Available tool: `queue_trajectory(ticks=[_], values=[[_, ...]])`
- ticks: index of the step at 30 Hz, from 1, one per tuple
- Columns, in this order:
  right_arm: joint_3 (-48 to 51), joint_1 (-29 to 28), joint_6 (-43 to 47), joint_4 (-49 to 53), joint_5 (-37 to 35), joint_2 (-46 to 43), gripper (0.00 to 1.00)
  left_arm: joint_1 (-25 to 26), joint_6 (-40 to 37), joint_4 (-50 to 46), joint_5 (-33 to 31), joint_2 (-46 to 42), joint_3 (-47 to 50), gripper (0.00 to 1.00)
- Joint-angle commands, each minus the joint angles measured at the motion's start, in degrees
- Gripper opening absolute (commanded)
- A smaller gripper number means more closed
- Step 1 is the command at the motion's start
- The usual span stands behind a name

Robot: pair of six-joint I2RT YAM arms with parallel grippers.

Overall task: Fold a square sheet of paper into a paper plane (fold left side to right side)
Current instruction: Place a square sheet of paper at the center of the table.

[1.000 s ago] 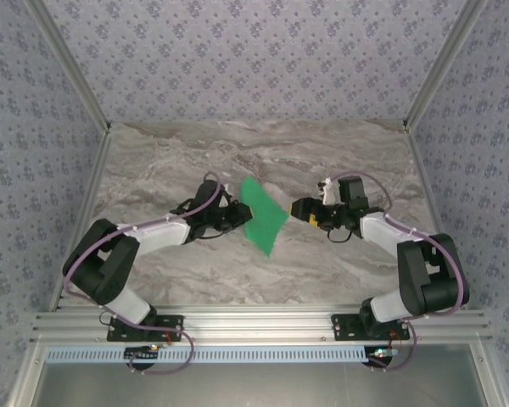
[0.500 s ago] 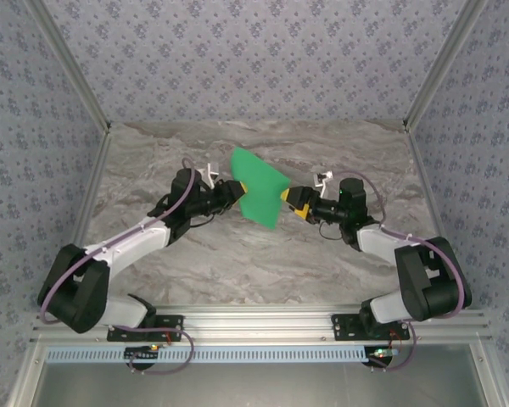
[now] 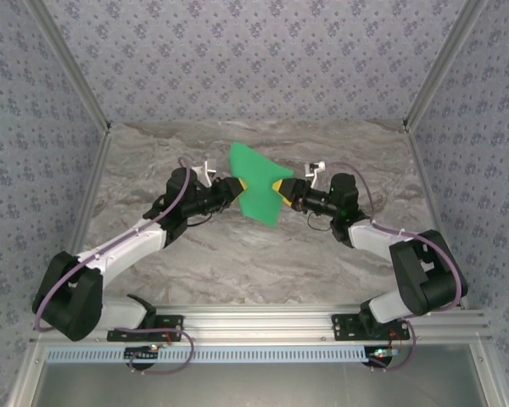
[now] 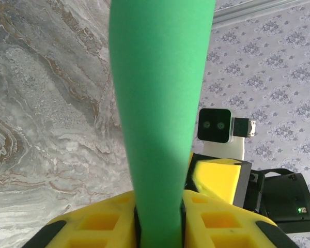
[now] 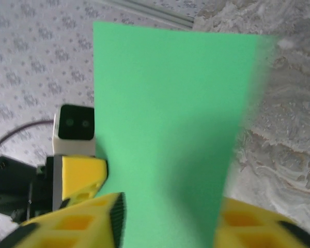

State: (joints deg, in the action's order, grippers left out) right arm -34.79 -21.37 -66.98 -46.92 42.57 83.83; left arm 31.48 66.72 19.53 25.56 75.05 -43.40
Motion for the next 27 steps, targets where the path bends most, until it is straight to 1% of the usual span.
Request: queue_trajectory(ticks=[1,3,4,6,8,9,10,11,12,14,16,18,21,23,27], values=[[-1.7,-0.2,2.9,2.3,-0.6,-1.6,0.19,-0.3,-0.5,0.2,0.6,-1.8,-0.5,0.28],[-1.9,0.0,5.5,5.2,-0.5,-3.2,0.08,-0.7,-1.3,-1.0,0.0,-2.0,0.0,0.32],[-2.1,0.2,6.9,6.8,-0.3,-4.0,0.04,-1.0,-1.8,-1.6,-0.3,-2.3,0.4,0.37],[-3.7,0.6,13.0,14.0,0.3,-7.0,0.00,-2.0,-3.5,-3.9,-0.8,-3.3,0.9,0.47],[-7.3,0.3,23.7,27.3,-0.1,-10.5,0.00,-3.5,-6.9,-7.3,-1.7,-5.2,1.4,0.60],[-9.8,-0.1,30.0,35.7,-1.0,-12.6,0.00,-4.6,-8.6,-9.5,-2.5,-6.8,1.8,0.68],[-11.9,-0.6,36.4,41.8,-1.9,-14.0,0.00,-5.7,-10.0,-11.1,-2.9,-8.5,2.2,0.74],[-15.0,-1.5,43.6,50.2,-3.3,-15.4,0.00,-7.1,-12.0,-12.5,-3.3,-10.4,2.8,0.79],[-18.8,-2.7,51.5,59.5,-5.6,-16.4,0.00,-8.5,-13.7,-13.9,-3.6,-12.5,3.4,0.83],[-25.0,-5.2,62.7,72.5,-10.3,-16.7,0.00,-10.8,-17.8,-15.9,-3.5,-16.8,4.3,0.88],[-30.3,-8.3,71.1,81.7,-16.8,-16.5,0.00,-12.3,-22.9,-17.4,-3.4,-21.3,5.0,0.91],[-33.0,-11.0,76.4,86.6,-22.2,-16.7,0.00,-12.8,-27.4,-17.8,-2.7,-25.1,5.5,0.93],[-38.7,-14.4,81.6,89.7,-28.1,-17.0,0.00,-12.9,-31.7,-16.5,0.1,-29.2,6.1,0.94],[-41.1,-16.5,83.7,90.8,-29.9,-17.2,0.00,-12.9,-33.0,-14.2,2.8,-30.7,6.5,0.95],[-44.7,-20.0,86.0,91.5,-30.1,-18.6,0.00,-12.9,-34.5,-10.2,7.5,-32.0,6.6,0.95]])
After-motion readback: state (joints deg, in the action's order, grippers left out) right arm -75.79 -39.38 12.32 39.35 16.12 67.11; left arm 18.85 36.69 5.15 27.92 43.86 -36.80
